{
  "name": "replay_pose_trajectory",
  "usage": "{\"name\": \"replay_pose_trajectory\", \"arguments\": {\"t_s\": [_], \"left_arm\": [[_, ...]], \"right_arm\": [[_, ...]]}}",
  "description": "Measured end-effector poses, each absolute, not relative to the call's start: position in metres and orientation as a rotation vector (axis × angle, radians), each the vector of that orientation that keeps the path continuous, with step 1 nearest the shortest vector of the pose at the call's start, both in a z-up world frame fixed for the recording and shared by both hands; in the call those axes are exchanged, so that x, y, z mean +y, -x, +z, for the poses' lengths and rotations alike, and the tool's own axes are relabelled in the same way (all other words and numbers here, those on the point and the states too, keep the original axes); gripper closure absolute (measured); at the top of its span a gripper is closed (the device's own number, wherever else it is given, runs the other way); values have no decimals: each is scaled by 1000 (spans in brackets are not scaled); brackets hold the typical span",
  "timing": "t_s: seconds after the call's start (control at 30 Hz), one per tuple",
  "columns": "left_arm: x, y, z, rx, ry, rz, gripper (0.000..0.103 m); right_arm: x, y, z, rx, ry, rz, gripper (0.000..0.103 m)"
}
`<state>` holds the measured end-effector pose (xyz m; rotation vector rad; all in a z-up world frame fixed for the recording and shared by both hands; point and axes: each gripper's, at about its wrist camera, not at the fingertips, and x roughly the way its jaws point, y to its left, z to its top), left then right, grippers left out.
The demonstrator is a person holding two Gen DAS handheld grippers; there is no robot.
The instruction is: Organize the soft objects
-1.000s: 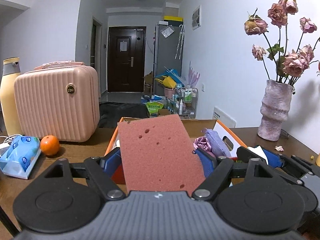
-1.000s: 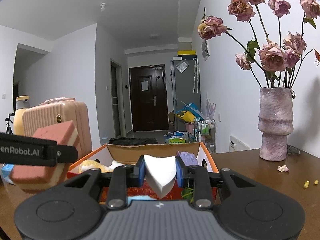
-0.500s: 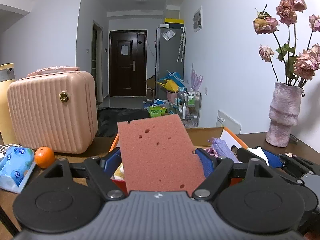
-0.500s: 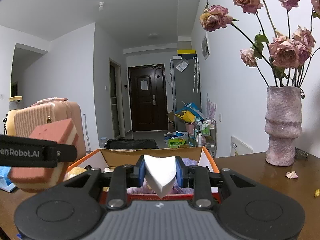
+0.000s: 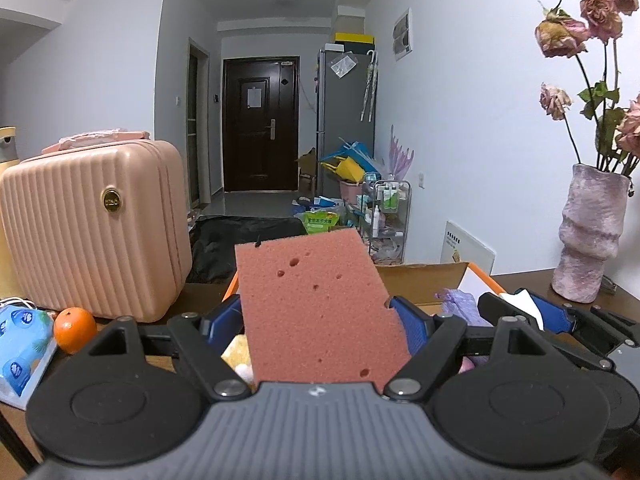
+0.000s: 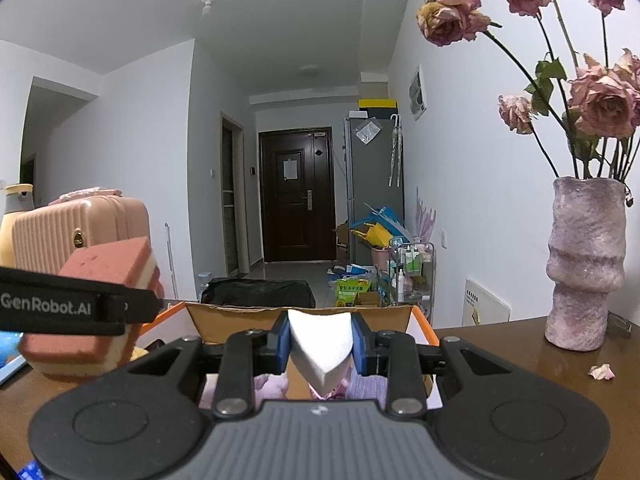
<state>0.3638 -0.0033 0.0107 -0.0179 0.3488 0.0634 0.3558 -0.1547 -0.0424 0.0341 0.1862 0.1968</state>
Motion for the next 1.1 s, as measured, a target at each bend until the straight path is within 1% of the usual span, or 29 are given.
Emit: {"name": "replay_pose_trajectory", "arguments": {"t_s": [0.57, 1.1], "left_arm": [[0, -413, 4, 364, 26, 103, 22], [9, -453, -16, 437, 22, 171, 22]], "right_arm": [[-137, -393, -48, 204, 10, 200, 73], [-125, -430, -57, 285, 50, 173, 73]]}}
